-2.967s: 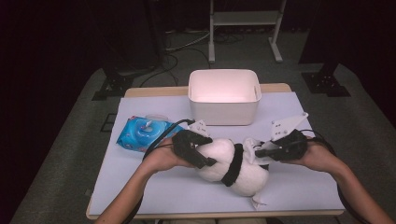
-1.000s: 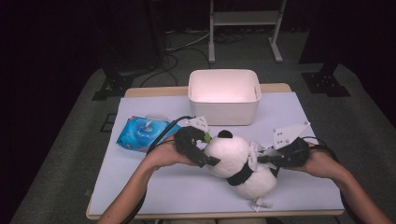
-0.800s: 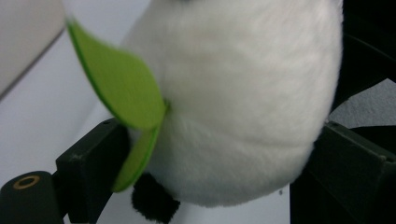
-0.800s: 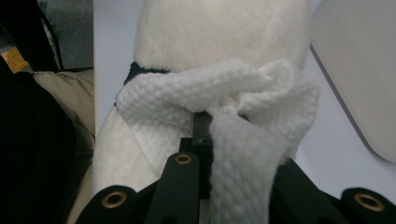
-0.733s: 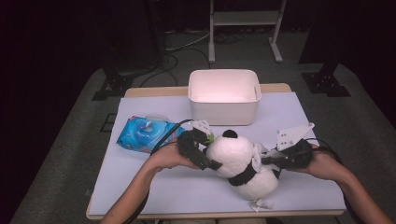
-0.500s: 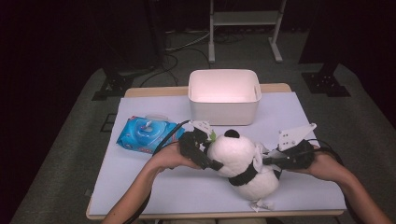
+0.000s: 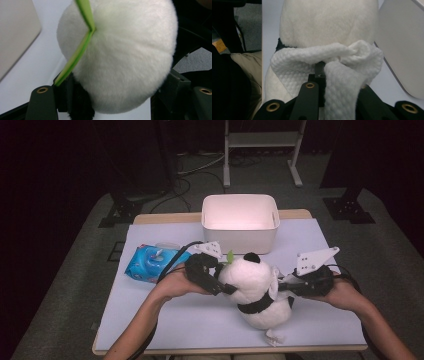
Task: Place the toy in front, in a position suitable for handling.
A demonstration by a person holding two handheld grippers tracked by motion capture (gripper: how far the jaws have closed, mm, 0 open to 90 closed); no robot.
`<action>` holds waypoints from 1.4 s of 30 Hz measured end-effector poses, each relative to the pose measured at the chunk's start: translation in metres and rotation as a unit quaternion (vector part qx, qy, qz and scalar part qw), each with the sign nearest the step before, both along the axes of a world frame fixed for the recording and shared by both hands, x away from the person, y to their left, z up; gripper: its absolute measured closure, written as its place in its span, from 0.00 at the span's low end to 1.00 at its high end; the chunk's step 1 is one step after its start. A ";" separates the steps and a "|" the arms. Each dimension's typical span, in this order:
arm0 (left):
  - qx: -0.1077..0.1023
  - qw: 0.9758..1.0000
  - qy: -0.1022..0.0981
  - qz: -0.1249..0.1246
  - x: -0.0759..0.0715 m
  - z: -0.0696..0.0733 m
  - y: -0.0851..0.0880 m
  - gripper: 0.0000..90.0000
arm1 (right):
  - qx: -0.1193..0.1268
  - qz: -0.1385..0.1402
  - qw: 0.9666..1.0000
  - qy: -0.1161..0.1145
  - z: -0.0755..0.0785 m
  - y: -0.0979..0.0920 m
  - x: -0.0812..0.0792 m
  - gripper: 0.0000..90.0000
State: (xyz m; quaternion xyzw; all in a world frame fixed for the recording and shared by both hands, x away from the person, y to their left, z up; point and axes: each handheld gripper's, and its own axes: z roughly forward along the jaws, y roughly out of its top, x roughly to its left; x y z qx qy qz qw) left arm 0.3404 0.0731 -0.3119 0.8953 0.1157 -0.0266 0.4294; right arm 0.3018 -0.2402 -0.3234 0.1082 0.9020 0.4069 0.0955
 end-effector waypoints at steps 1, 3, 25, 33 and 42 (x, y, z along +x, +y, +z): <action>-0.001 1.000 -0.004 0.003 -0.001 0.004 0.002 0.30 | 0.003 0.002 1.000 0.000 0.000 0.001 0.001 0.91; -0.002 1.000 -0.013 0.005 -0.002 0.010 0.005 0.30 | 0.008 0.003 1.000 0.001 0.000 0.005 0.002 0.90; -0.009 1.000 0.014 0.000 0.001 -0.018 -0.001 0.16 | -0.018 -0.011 0.999 0.038 -0.038 -0.004 0.000 0.90; -0.024 0.999 0.039 -0.012 0.003 -0.033 -0.015 0.14 | -0.008 -0.016 0.999 0.042 -0.042 -0.010 0.001 0.90; -0.033 0.999 0.024 -0.006 0.000 -0.024 -0.013 0.32 | 0.003 -0.021 0.999 0.035 -0.038 -0.013 0.001 0.90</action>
